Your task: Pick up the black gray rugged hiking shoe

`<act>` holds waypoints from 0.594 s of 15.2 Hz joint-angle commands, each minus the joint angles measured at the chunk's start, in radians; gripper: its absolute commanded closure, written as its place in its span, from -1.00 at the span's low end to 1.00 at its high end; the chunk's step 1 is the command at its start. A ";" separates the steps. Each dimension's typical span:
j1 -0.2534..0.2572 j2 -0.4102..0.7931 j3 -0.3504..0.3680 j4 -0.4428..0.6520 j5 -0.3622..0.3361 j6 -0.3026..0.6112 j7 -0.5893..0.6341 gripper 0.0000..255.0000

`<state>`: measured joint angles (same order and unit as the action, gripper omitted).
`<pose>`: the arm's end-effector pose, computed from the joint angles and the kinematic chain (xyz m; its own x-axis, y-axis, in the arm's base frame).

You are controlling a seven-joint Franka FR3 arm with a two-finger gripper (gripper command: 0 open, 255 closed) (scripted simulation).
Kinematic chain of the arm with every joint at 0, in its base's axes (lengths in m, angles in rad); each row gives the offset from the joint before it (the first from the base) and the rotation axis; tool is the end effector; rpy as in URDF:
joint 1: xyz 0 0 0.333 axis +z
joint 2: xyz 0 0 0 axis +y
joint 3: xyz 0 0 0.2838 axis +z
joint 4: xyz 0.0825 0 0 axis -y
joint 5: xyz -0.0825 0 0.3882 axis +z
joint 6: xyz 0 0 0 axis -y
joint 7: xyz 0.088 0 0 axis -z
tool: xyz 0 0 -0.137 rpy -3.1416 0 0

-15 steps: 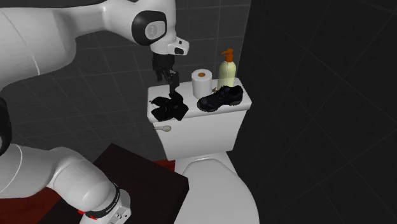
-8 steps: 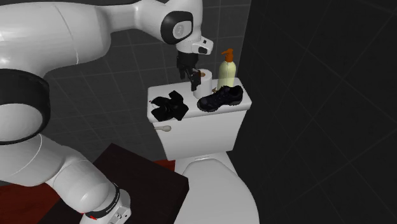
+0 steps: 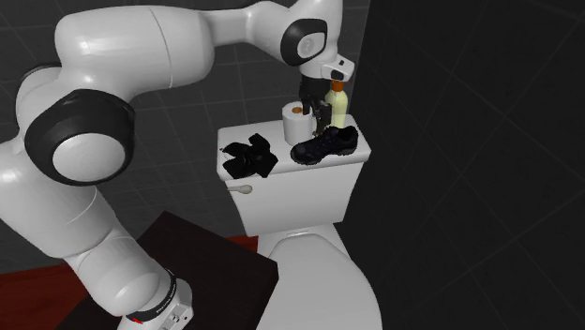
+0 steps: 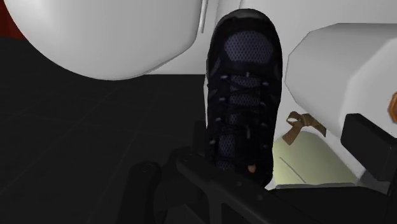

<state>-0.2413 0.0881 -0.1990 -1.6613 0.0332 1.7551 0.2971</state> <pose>0.5389 -0.2461 0.4852 0.7367 -0.6762 0.0026 -0.6761 -0.7367 -0.0168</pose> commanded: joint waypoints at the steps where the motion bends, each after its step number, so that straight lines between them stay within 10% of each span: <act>1: -0.017 0.066 -0.015 0.080 0.009 -0.006 0.011 -1.00; 9: -0.036 0.127 -0.029 0.091 0.020 0.053 0.019 -1.00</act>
<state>-0.2773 0.2150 -0.2276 -1.5564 0.0529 1.7931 0.3163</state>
